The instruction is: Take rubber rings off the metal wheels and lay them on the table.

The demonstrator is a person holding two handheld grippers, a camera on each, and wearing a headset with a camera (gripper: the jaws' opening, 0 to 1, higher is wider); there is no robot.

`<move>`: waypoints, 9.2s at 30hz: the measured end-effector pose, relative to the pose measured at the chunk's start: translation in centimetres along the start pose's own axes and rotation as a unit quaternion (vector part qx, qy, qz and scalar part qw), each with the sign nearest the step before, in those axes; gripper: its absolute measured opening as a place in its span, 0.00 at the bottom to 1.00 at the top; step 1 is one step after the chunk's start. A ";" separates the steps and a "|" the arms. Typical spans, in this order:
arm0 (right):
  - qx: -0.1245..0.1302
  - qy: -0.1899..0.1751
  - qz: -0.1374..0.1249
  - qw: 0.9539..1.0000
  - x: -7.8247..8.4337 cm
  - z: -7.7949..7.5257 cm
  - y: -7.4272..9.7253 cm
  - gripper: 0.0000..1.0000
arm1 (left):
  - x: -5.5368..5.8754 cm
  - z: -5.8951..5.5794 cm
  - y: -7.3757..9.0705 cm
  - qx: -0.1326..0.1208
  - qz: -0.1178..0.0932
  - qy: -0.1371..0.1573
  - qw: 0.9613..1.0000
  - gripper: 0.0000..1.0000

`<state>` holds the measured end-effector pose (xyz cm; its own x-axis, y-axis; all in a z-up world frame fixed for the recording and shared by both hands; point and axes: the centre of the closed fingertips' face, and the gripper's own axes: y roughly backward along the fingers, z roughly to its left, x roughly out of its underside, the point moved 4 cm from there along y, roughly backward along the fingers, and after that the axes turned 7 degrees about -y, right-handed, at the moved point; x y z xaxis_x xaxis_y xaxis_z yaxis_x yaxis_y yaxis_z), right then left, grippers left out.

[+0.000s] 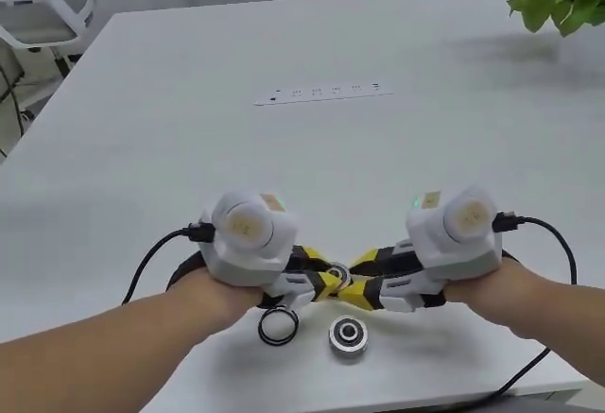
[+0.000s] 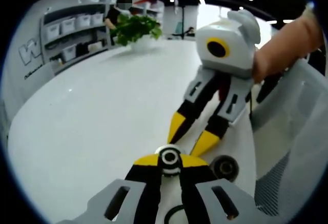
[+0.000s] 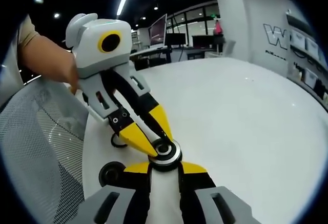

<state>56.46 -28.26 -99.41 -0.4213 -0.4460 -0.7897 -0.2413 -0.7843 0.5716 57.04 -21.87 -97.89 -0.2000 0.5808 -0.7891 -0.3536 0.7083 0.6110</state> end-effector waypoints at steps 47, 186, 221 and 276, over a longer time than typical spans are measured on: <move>-0.014 -0.256 -0.066 0.964 -0.5 -0.4 1.3 0.00 | -0.1 -0.1 -0.1 -0.027 0.003 0.002 1.000 0.13; -0.062 -0.193 -0.036 0.979 -4.3 3.3 0.0 0.21 | 2.8 -1.0 13.2 0.000 -0.036 0.012 0.999 0.55; -0.005 -0.082 -0.010 0.997 0.5 -0.1 1.7 0.26 | 0.3 0.5 4.9 0.034 -0.015 -0.016 0.999 0.48; 0.011 -0.047 -0.010 0.999 0.5 -0.2 -0.1 0.15 | -0.2 0.1 0.0 0.005 -0.015 0.003 1.000 0.14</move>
<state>56.46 -28.51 -99.89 -0.4961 -0.3868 -0.7774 -0.2691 -0.7827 0.5612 57.16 -21.96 -97.78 -0.1949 0.5570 -0.8073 -0.3497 0.7296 0.5878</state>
